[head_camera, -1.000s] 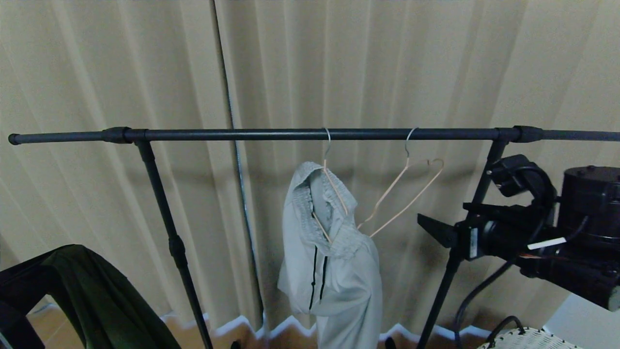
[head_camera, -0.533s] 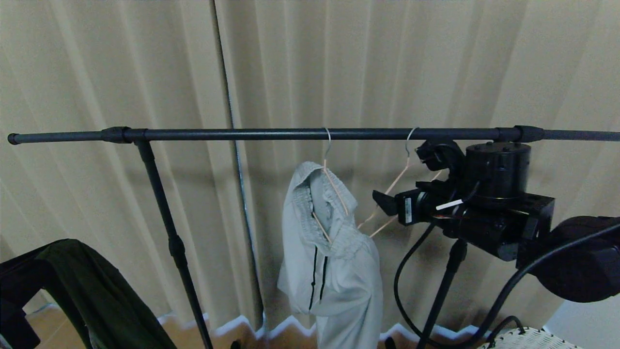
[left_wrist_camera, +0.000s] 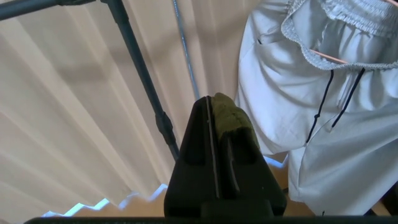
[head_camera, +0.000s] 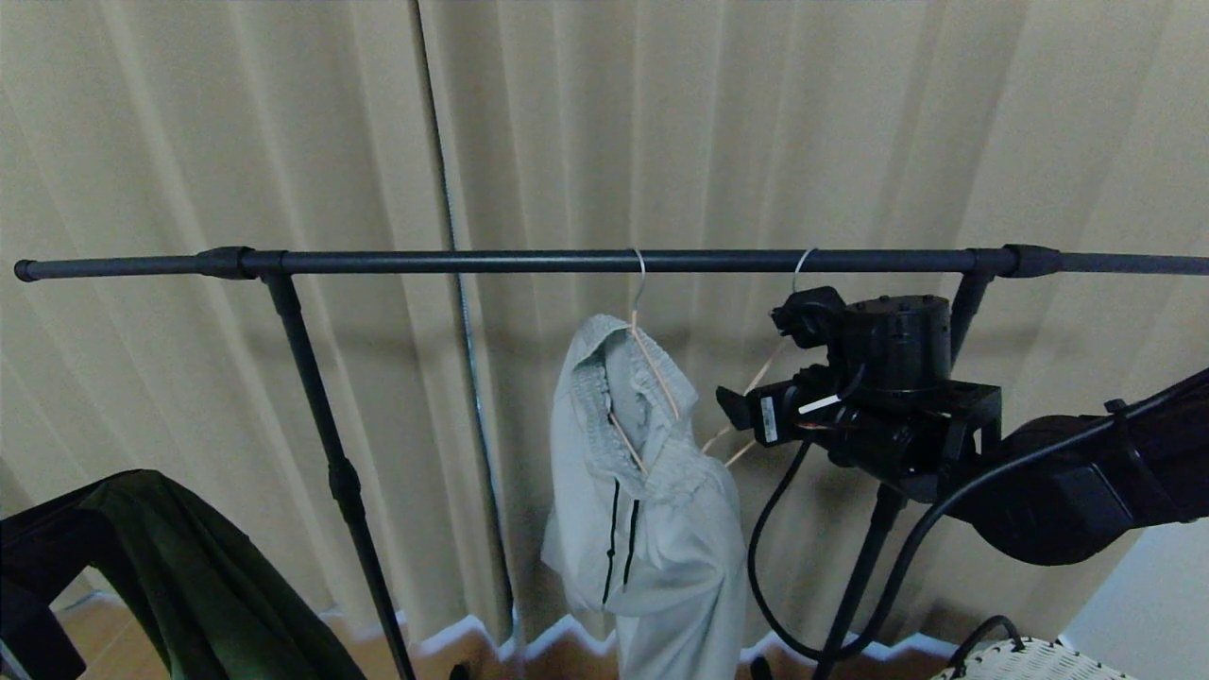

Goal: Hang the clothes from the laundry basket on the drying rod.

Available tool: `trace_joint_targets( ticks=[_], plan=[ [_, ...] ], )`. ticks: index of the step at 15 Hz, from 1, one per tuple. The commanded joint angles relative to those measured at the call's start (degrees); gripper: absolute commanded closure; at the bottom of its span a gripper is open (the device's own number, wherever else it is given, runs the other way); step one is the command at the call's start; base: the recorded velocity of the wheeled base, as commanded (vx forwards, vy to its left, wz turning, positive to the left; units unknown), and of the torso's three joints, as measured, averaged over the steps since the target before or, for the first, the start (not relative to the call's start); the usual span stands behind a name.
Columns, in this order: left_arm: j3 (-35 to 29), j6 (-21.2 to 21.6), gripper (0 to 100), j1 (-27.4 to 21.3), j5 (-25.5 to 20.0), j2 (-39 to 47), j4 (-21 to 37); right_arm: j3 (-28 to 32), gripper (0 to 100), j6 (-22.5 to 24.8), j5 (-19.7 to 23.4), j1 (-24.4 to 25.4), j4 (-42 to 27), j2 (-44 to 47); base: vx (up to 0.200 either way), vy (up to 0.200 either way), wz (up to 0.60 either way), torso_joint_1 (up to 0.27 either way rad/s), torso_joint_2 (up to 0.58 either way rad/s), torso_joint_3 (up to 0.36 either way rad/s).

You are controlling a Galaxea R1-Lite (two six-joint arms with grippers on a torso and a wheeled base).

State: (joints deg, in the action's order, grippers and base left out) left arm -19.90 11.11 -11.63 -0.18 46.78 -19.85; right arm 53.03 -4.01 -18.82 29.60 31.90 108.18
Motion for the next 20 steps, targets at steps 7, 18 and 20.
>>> trace_joint_targets(
  ticks=[7, 18, 20],
  plan=[
    [-0.23, -0.03, 100, 0.12, 0.01, -0.28, -0.02, -3.20, 0, -0.30, -2.18, 1.25, -1.67, -2.71, 0.000, 0.000, 0.00, 0.000, 0.00, 0.000],
    [0.03, 0.23, 100, -0.06, 0.01, 0.16, -0.02, -14.62, 0, -1.00, -2.01, -1.30, -1.40, -12.11, 0.000, 0.000, 0.00, 0.000, 0.00, 0.000],
    [0.03, 0.23, 100, -0.06, 0.01, 0.16, -0.02, -15.32, 0, -2.14, -2.01, -1.47, -1.14, -12.55, 0.000, 0.000, 0.00, 0.000, 0.00, 0.000]
  ],
)
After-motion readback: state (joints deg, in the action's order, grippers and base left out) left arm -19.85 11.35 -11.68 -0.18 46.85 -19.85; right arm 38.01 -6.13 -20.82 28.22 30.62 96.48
